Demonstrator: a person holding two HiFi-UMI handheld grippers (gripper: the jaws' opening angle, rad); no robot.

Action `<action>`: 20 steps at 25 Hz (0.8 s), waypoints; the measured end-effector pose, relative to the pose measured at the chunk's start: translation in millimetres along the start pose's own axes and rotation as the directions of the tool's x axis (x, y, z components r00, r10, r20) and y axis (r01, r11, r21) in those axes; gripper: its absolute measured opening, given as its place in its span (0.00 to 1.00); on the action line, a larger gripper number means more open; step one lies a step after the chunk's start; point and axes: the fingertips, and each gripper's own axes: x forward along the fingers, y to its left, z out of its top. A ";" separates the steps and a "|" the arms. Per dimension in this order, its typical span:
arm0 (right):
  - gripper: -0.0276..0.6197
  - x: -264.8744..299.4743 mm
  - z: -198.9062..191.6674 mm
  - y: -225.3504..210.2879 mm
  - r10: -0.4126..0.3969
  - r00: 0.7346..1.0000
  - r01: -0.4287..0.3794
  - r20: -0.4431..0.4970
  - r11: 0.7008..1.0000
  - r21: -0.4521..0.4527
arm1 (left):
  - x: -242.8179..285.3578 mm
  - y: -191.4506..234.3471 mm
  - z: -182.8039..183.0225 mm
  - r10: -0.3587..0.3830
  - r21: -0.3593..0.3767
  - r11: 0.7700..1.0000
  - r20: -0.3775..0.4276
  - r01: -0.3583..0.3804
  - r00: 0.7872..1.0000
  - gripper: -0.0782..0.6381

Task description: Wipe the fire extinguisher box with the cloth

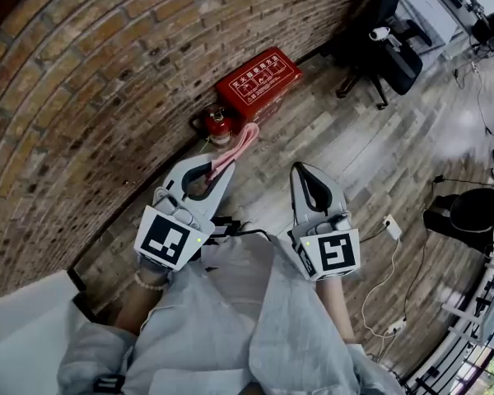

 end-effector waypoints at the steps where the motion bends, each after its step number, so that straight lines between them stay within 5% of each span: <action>1: 0.05 -0.7 0.3 -0.9 0.007 1.000 -0.007 0.010 1.000 0.004 | 0.9 -1.3 0.5 0.004 -0.002 1.000 0.000 -0.004 1.000 0.12; 20: 0.05 -25.3 -28.6 -52.4 0.054 0.999 -0.054 -0.001 0.998 0.043 | 40.7 -17.3 -4.7 0.097 -0.024 0.995 -0.022 -0.098 0.995 0.12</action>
